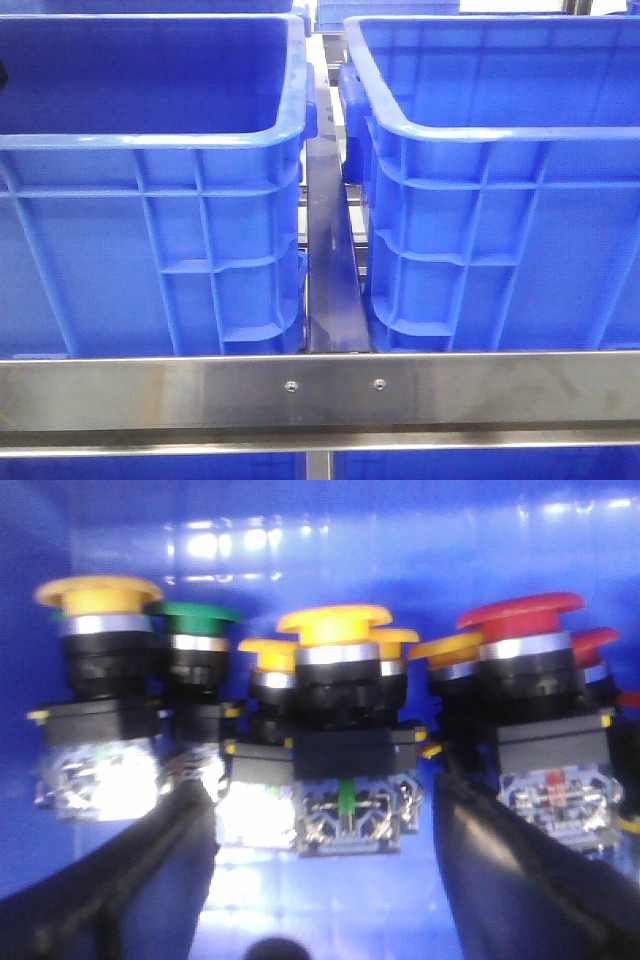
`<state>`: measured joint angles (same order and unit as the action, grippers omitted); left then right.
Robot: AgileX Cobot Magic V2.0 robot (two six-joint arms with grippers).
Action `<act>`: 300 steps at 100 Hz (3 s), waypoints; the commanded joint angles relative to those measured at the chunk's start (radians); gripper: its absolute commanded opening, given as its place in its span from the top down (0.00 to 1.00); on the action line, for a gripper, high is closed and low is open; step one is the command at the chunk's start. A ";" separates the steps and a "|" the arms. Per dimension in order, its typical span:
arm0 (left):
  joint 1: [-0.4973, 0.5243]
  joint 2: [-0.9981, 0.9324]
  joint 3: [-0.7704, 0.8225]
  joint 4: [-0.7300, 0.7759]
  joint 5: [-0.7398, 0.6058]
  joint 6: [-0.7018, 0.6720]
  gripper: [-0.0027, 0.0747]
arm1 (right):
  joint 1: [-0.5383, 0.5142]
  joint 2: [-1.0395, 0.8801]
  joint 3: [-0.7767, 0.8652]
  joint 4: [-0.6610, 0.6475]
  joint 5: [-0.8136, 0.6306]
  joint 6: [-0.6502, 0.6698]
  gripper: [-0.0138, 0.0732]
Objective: Pick red and yellow buttons and place in box
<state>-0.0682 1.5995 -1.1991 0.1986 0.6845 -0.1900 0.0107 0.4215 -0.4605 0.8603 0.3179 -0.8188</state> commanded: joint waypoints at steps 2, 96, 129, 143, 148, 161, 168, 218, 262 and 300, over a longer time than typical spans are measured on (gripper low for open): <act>0.002 -0.018 -0.033 -0.002 -0.063 0.001 0.42 | 0.003 0.002 -0.028 0.010 -0.049 -0.009 0.92; 0.002 0.102 -0.033 -0.011 -0.148 -0.018 0.47 | 0.003 0.002 -0.028 0.010 -0.040 -0.009 0.92; 0.002 0.091 -0.033 -0.011 -0.138 -0.028 0.99 | 0.003 0.002 -0.028 0.010 -0.040 -0.009 0.92; 0.002 0.038 -0.033 -0.013 -0.101 -0.028 0.99 | 0.003 0.002 -0.028 0.010 -0.040 -0.009 0.92; -0.002 0.009 -0.033 -0.016 -0.087 -0.028 0.99 | 0.003 0.002 -0.028 0.010 -0.040 -0.009 0.92; -0.022 -0.081 -0.033 -0.029 -0.046 -0.028 0.99 | 0.003 0.002 -0.028 0.010 -0.040 -0.009 0.92; -0.046 -0.135 -0.033 -0.031 -0.029 -0.028 0.99 | 0.003 0.002 -0.028 0.010 -0.040 -0.009 0.92; -0.373 -0.513 -0.033 -0.047 0.065 0.024 0.99 | 0.003 0.002 -0.028 0.010 -0.039 -0.009 0.92; -0.732 -0.552 -0.033 -0.300 0.041 0.214 0.99 | 0.003 0.002 -0.028 0.011 -0.022 -0.009 0.89; -0.859 -0.521 -0.033 -0.300 0.031 0.219 0.99 | 0.003 0.002 -0.028 0.055 0.042 -0.009 0.24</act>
<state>-0.9124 1.0879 -1.1997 -0.0866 0.7951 0.0222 0.0107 0.4215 -0.4605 0.8619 0.3863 -0.8188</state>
